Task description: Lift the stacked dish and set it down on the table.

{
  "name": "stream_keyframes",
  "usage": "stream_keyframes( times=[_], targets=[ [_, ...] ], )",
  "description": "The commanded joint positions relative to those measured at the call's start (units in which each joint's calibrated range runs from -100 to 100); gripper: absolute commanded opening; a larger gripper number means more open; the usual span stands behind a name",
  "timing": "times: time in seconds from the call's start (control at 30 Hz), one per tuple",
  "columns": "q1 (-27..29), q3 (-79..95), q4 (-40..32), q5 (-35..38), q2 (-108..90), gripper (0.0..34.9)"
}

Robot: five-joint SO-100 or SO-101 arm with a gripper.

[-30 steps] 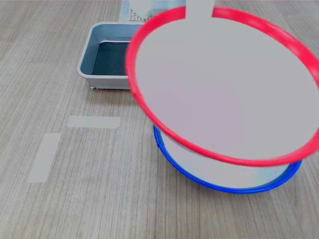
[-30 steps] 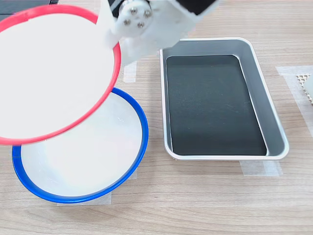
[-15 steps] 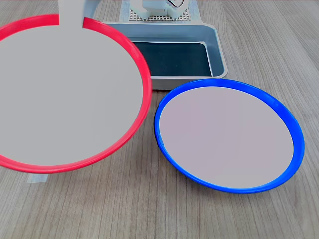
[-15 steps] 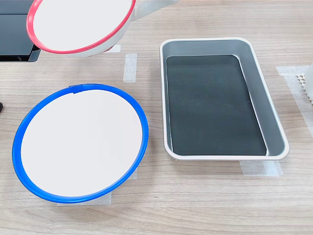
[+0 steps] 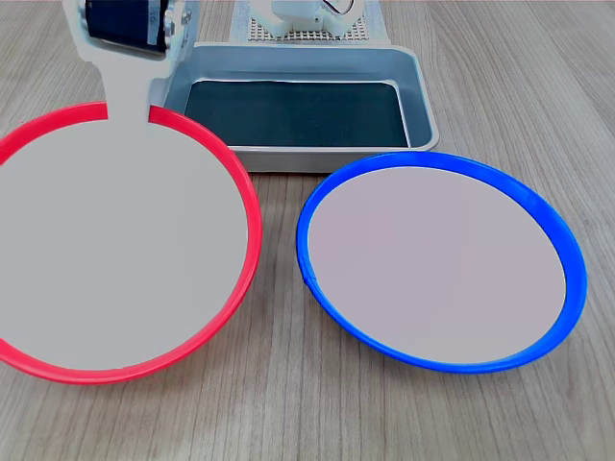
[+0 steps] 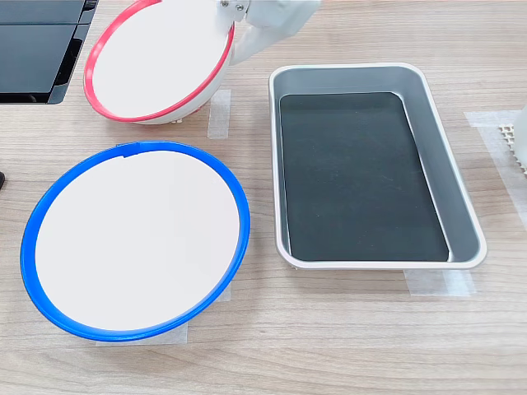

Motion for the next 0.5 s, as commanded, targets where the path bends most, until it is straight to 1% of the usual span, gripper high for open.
stream_keyframes(
  times=[0.0, 0.23, 0.47],
  targets=[
    [-0.2, -0.7, -1.2, 0.1, 0.0, 0.0],
    [-1.7, -1.9, -1.1, -1.2, 0.4, 0.0],
    [-3.9, -1.9, -4.6, -2.5, 2.3, 0.0]
  ],
)
